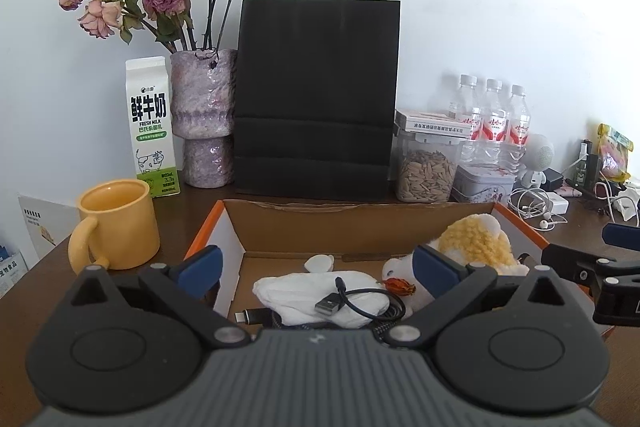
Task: Organize objects
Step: 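Withdraw both open tools from the box toward the table, then grasp the last white cap with the right tool while the left tool grasps the clear rubber band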
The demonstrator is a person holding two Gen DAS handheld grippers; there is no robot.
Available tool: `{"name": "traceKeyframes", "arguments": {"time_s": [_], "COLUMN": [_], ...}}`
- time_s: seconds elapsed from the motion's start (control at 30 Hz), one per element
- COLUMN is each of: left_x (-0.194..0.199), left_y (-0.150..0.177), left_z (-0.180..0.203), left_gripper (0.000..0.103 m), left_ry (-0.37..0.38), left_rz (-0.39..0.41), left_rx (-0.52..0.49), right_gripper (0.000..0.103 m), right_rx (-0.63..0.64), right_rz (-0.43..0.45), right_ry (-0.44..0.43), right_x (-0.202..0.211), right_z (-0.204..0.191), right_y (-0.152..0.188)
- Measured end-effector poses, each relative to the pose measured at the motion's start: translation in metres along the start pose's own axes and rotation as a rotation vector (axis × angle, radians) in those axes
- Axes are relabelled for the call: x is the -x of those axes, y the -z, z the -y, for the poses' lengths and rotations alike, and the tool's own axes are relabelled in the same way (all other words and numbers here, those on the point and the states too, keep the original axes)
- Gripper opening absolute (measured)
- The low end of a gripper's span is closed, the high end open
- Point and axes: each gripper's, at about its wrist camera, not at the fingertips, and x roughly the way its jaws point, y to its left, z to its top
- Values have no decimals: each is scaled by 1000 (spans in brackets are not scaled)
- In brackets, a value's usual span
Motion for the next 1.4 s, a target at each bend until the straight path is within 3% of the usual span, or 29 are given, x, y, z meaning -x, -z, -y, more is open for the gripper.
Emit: {"name": "traceKeyframes", "arguments": {"time_s": [0.37, 0.57, 0.77, 1.07, 1.23, 1.4], "left_x": [32, 54, 70, 79, 77, 72], "left_y": [9, 20, 33, 50, 59, 64], "left_z": [0, -9, -21, -37, -44, -45], "left_gripper": [103, 103, 103, 103, 103, 103], "left_ry": [10, 19, 14, 12, 7, 16], "left_rz": [9, -23, -67, -145, -178, -208], "left_rx": [2, -12, -35, -47, -39, -31], "right_gripper": [103, 103, 100, 61, 40, 31], "right_rx": [6, 38, 99, 127, 104, 71], "right_rz": [9, -16, -110, -285, -335, -346], "right_ry": [-11, -39, -91, -167, -137, -126], "right_x": [39, 68, 81, 49, 29, 21], "right_z": [-14, -29, -50, -84, -94, -97], "right_y": [11, 23, 41, 62, 64, 67]}}
